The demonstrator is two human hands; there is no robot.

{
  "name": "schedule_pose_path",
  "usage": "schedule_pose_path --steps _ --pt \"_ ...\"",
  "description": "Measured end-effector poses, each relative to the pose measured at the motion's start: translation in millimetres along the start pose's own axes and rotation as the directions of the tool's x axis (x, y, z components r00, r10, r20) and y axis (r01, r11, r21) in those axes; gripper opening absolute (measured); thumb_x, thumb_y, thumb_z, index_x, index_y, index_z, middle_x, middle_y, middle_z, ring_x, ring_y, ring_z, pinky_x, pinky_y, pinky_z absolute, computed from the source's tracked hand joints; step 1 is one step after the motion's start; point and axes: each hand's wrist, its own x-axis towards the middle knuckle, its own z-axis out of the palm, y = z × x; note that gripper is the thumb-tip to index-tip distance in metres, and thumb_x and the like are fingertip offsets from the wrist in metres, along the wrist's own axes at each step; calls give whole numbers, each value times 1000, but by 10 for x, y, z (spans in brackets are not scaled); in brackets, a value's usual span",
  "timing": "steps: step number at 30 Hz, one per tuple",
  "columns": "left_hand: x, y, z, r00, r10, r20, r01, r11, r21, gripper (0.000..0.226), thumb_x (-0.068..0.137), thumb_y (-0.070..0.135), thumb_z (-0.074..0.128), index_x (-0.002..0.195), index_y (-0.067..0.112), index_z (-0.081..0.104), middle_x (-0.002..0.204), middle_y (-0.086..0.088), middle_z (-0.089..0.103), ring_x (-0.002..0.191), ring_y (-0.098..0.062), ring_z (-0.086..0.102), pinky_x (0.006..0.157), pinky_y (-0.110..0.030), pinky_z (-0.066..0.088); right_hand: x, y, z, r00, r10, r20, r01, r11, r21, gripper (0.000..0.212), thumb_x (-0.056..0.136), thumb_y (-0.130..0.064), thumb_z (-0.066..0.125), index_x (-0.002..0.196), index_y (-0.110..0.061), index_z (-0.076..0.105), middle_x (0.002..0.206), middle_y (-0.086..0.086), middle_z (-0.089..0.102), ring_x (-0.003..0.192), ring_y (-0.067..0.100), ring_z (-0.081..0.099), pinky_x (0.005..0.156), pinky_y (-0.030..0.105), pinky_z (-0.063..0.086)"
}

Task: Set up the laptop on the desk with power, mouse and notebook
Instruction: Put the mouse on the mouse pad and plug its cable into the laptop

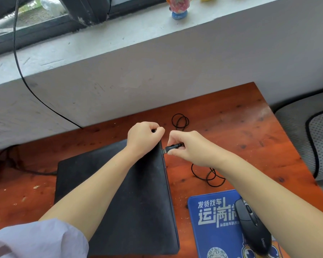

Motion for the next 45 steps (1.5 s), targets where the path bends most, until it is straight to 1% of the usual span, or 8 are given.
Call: schedule_pose_path --steps 5,11,18,26,31,33,40,45 --pt "26 -8 -13 1000 -2 -13 2 1000 -9 29 74 25 44 53 5 47 45 -1 30 49 -15 28 50 -29 27 -91 34 169 991 -9 -134 19 997 72 12 86 -28 62 85 -26 50 58 -11 50 50 0 44 50 15 34" --pt "2 1 11 1000 13 8 -13 1000 -3 30 75 24 44 54 4 49 47 -1 31 50 -16 30 51 -30 28 -3 60 -17 999 -45 20 43 996 83 10 85 -25 63 87 -21 55 83 -1 65 67 18 52 66 28 44" --pt "30 2 -15 1000 -12 -17 12 1000 4 33 71 29 39 56 2 49 49 -3 32 51 -16 30 51 -30 27 -72 73 241 979 -69 -194 95 987 130 11 86 -22 63 85 -20 53 62 -7 52 52 6 38 54 18 33" --pt "55 -17 -7 1000 -8 -19 8 1000 4 28 73 27 42 50 9 42 46 -2 28 49 -17 27 46 -28 24 -10 89 212 982 -99 -163 113 991 76 13 86 -25 62 87 -21 50 56 -8 44 50 9 35 54 25 34" --pt "31 -13 22 1000 -2 -8 2 1000 10 31 76 25 45 53 4 47 45 -1 29 49 -16 29 50 -30 27 22 120 89 993 -106 -54 110 989 97 11 85 -25 64 86 -24 53 74 -2 63 59 6 48 60 17 40" --pt "24 -16 21 1000 7 -1 -7 1000 8 30 77 23 46 51 9 43 45 -1 28 49 -16 28 50 -30 26 47 131 40 995 -101 -28 103 990 93 11 85 -26 65 86 -24 54 82 -1 66 70 14 56 67 24 45" --pt "31 -13 2 1000 4 -8 -4 1000 -1 29 75 23 45 52 6 45 46 -2 30 49 -16 28 49 -29 26 -14 165 188 985 -110 -130 134 973 188 10 87 -24 63 89 -17 55 73 -5 60 53 2 45 53 11 35" --pt "42 -23 -7 1000 2 -4 -2 1000 -4 29 76 23 45 50 9 42 45 -1 28 49 -16 28 52 -30 28 17 148 260 978 -131 -163 157 974 160 11 86 -24 64 91 -18 56 81 -2 64 65 14 49 60 15 37"
